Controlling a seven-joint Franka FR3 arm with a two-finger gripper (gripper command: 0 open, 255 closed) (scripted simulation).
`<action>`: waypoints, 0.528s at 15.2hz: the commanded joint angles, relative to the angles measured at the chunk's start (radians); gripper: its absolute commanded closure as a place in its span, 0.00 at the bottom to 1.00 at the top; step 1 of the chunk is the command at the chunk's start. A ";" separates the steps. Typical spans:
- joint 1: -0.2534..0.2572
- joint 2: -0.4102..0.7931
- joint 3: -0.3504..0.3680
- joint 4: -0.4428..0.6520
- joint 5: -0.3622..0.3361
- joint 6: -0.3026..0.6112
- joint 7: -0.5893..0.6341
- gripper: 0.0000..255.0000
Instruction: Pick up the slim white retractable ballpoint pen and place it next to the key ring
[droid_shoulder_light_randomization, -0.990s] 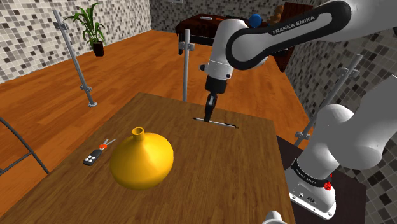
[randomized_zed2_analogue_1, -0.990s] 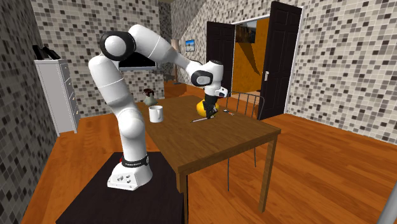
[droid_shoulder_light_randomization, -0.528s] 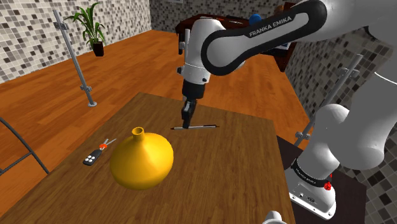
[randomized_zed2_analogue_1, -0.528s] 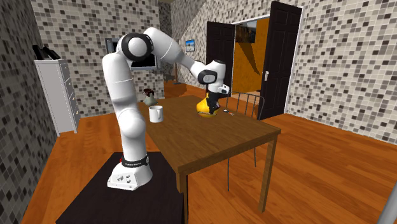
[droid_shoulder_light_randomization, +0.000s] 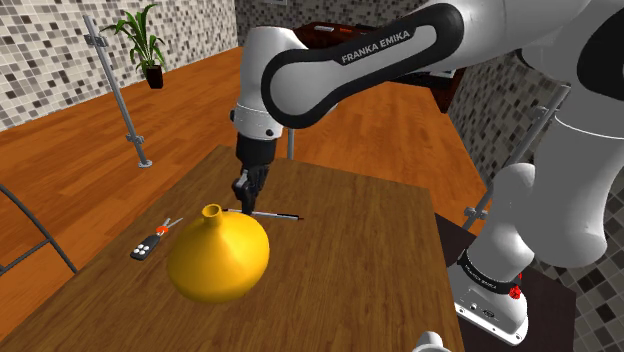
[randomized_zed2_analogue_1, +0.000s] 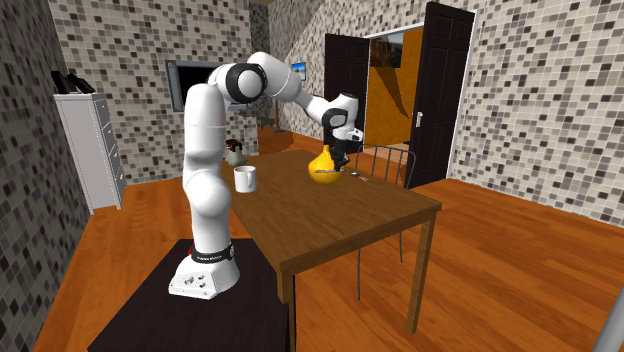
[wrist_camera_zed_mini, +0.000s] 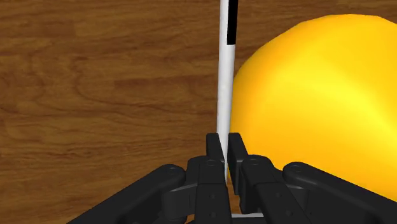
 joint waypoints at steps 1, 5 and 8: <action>0.016 0.066 0.011 0.081 -0.013 -0.009 0.035 1.00; 0.054 0.203 0.024 0.271 -0.046 -0.046 0.107 1.00; 0.084 0.316 0.028 0.438 -0.073 -0.090 0.159 1.00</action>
